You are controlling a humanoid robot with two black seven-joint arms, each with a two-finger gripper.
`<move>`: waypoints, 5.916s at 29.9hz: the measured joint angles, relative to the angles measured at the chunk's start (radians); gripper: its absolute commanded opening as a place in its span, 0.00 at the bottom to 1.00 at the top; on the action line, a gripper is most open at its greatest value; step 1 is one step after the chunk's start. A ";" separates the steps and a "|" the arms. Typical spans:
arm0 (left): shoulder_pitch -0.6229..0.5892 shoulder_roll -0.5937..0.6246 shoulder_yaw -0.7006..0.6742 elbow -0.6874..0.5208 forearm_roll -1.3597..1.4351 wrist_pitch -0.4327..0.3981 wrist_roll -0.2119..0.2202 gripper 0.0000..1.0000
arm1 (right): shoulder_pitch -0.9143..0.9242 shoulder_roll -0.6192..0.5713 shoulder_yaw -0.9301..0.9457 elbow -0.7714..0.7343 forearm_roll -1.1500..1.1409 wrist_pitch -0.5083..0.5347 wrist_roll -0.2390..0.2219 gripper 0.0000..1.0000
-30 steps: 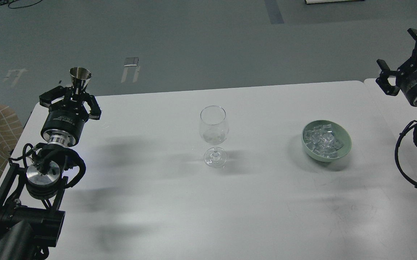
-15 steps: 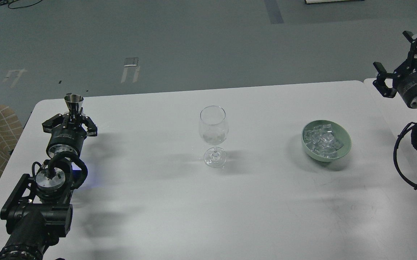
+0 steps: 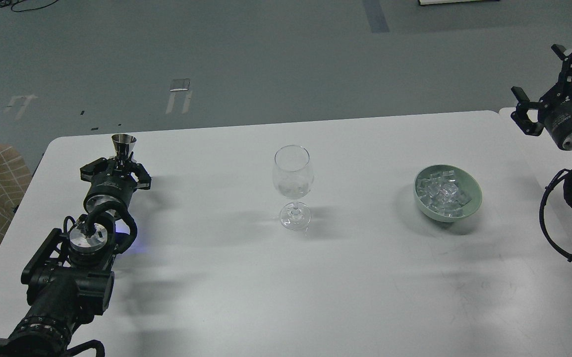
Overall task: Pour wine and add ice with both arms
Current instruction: 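Turn the jigger upright and carry it back away from the glass, then set the jigger on the table, open the left gripper and raise it, then move the right gripper down into the green ice bowl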
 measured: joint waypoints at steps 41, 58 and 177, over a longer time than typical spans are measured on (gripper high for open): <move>0.010 -0.002 0.004 -0.002 0.012 -0.007 0.002 0.44 | -0.001 0.003 -0.002 -0.002 -0.006 0.000 0.000 1.00; -0.003 0.004 0.004 -0.013 0.013 -0.010 0.002 0.74 | -0.001 0.004 -0.002 -0.002 -0.005 0.000 0.000 1.00; 0.170 0.127 0.002 -0.639 0.399 0.016 -0.043 0.98 | 0.075 -0.428 -0.739 0.727 -1.251 0.030 -0.179 0.79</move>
